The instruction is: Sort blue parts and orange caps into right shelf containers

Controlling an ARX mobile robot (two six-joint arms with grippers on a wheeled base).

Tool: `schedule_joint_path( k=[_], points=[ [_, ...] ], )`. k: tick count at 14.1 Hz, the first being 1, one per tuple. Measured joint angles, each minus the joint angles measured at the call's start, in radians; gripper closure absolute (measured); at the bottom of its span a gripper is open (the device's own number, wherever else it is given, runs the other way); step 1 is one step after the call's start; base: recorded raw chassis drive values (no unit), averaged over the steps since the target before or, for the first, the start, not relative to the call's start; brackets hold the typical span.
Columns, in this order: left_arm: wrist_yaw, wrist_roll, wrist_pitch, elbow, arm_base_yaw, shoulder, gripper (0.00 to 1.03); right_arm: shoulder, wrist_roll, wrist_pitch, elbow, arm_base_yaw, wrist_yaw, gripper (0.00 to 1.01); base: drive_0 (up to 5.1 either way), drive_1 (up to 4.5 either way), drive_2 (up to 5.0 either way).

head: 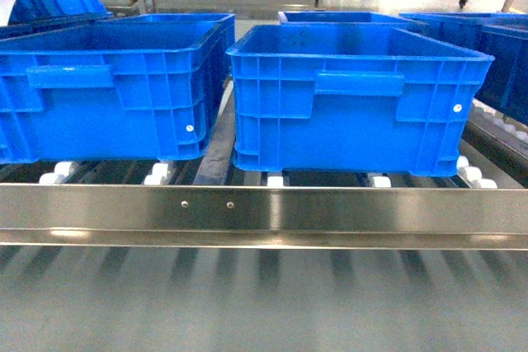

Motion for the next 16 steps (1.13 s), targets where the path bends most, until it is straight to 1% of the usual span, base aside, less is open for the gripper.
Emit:
schedule_joint_path(
  k=[1,16],
  points=[
    [0.000,-0.001,0.000,0.000,0.000,0.000,0.05,0.000,0.000,0.000,0.000,0.000,0.000,0.04,0.0,0.00,0.0],
    [0.000,-0.001,0.000,0.000,0.000,0.000,0.05,0.000,0.000,0.000,0.000,0.000,0.000,0.03,0.0,0.00,0.0]
  ],
)
